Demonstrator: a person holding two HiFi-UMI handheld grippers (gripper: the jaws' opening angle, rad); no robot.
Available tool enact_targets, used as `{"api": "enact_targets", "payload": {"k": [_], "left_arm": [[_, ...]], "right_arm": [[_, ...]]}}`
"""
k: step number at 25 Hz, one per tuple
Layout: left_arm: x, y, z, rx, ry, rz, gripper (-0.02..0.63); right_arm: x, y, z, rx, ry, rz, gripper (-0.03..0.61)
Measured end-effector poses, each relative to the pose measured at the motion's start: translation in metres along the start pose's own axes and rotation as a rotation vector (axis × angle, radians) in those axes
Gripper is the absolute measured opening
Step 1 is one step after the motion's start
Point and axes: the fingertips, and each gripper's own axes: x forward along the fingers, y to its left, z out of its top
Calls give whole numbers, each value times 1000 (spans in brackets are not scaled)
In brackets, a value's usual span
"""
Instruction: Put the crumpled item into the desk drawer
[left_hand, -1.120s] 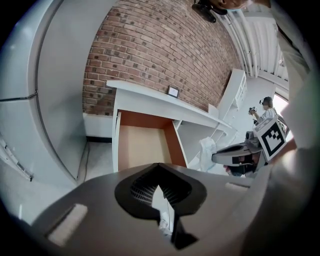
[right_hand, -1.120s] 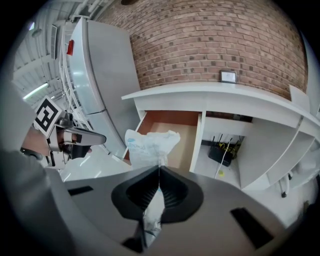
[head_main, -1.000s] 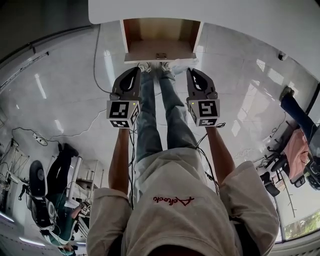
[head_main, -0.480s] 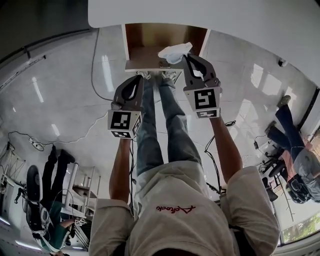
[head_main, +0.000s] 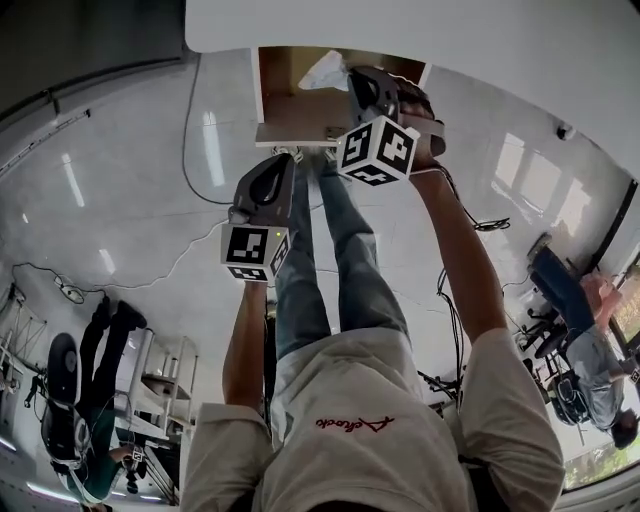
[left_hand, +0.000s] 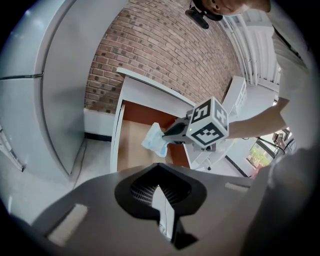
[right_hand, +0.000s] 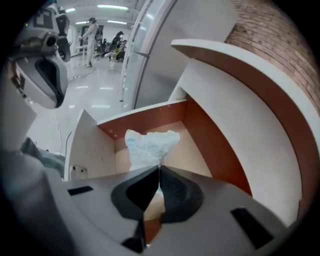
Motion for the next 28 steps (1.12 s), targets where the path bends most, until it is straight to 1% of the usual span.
{"api": "enact_targets", "payload": {"k": [2,4,10,14,18,21,22,23,25,28], "left_arm": [[-1,-2,-1,-7,-2,0,9],[-3,0,-2,-12,-4,3,9],[-9,11,-11,-20,-6,10,9],[-11,18,-14,-18,-8,13,9],[-12,19,-15,-28,-7,17,9],[-11,17,-14,-29,-8,15,9],[-11,17,-14,-28,-8,14,9],[-11,19,-15,-28,-8,14,9],[-11,23,-17,-28,-7,12,9],[-10,25,-17,-28,-9,9,9]], "right_arm": [[13,2,1,-79,40,16,13],[28,7,3,-125,72,47,14],[74,37,-9,-212,141,155,14],[90,45,-19,-254,181,184,14],[94,52,-26,-262,204,227,14],[91,54,-26,-226,196,267,18],[91,55,-25,-211,192,282,45],[92,58,-23,-197,188,295,91],[93,63,-20,-180,178,312,134],[89,63,-17,-185,159,298,143]]}}
